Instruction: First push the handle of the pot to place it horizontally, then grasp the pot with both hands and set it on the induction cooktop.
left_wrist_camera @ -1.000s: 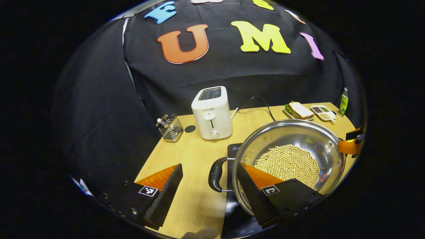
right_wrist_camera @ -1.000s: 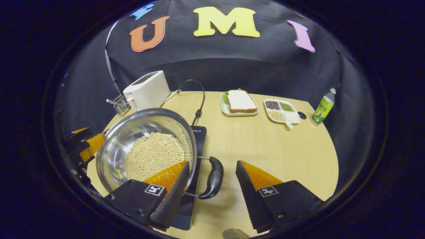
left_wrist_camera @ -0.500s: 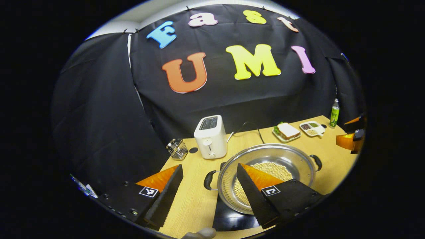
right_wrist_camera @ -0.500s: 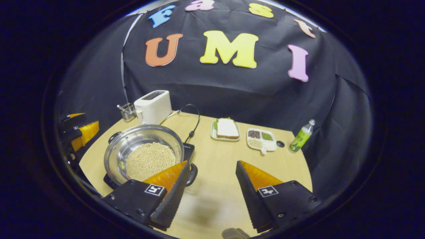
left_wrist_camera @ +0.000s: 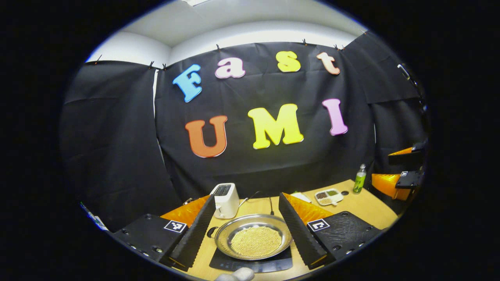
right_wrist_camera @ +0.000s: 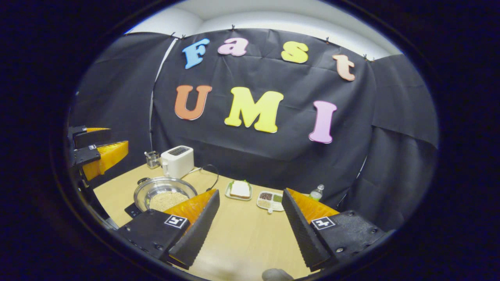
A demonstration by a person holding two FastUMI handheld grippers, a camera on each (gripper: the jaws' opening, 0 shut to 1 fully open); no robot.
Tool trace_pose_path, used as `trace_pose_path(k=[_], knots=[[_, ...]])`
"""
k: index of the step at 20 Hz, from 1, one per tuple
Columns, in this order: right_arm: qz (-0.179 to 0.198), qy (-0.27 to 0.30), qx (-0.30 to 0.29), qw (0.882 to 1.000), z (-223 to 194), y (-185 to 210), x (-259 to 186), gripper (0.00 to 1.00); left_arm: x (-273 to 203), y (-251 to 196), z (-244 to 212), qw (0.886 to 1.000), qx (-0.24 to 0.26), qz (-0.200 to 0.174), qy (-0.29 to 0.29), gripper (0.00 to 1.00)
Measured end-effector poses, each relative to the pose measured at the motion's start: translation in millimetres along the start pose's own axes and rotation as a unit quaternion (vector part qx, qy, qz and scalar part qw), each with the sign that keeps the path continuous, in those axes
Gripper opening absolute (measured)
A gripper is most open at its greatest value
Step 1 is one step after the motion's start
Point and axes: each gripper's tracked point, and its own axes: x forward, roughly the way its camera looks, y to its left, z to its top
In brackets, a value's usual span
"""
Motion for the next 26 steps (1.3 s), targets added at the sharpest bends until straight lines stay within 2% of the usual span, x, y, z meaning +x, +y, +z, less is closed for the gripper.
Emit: trace_pose_path(k=[4,10,16,26], knots=[[-0.022,-0.044,0.054,0.997,28.5,-56.1,-35.9,1.0,-15.1,-40.4,54.5,0.998,-0.03,-0.018,-0.047,0.96],[-0.05,-0.069,0.087,0.993,41.0,-118.6,-60.7,1.0,-26.1,-80.3,80.1,0.996,-0.047,-0.031,-0.063,0.96],[-0.048,-0.073,0.09,0.992,40.6,-132.6,-62.5,1.0,-26.3,-88.8,82.0,0.997,-0.048,-0.021,-0.063,0.96],[-0.041,-0.073,0.087,0.993,43.2,-134.0,-52.3,1.0,-16.6,-92.3,82.0,0.997,-0.049,-0.012,-0.056,0.96]])
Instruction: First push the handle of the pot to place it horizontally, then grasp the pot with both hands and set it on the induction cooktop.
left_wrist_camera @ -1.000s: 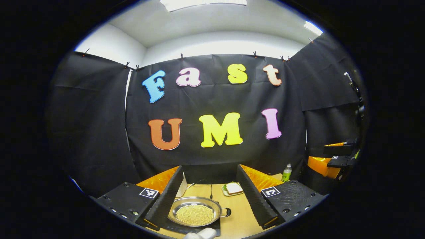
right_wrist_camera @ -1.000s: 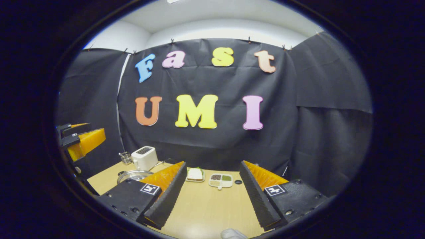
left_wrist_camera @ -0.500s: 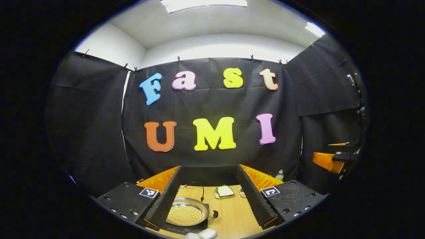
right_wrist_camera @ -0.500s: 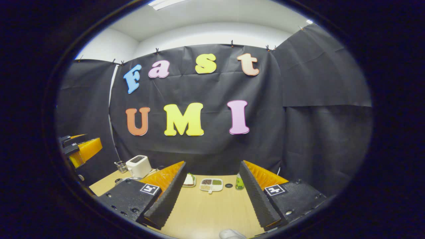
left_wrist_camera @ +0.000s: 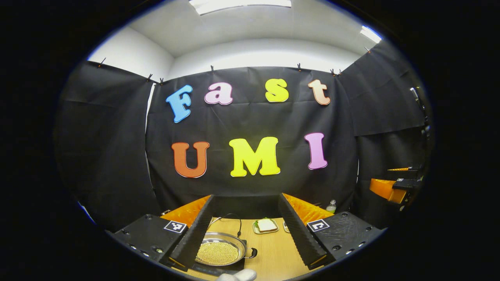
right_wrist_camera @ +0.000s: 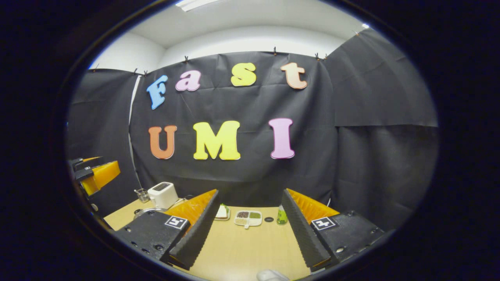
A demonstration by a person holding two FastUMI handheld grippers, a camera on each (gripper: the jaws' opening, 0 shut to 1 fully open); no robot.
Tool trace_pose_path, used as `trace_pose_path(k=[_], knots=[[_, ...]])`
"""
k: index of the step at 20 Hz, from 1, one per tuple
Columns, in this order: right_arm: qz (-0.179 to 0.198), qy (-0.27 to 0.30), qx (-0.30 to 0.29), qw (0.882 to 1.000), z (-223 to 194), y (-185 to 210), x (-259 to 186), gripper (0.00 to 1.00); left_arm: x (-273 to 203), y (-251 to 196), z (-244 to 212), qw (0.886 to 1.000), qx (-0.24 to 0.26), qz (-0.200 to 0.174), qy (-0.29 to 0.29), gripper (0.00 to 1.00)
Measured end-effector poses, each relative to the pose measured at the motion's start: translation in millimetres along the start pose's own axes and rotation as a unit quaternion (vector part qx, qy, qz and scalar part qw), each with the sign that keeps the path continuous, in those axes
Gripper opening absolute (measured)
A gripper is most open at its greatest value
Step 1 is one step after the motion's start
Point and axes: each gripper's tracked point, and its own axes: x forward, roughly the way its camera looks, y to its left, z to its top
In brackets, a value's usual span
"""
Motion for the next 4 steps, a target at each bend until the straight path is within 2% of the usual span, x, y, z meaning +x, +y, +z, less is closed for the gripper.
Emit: trace_pose_path(k=[4], knots=[[0.002,0.001,0.001,1.0,2.7,0.0,6.5,1.0,6.1,-2.5,-2.3,1.0,0.003,0.0,0.001,0.96]])
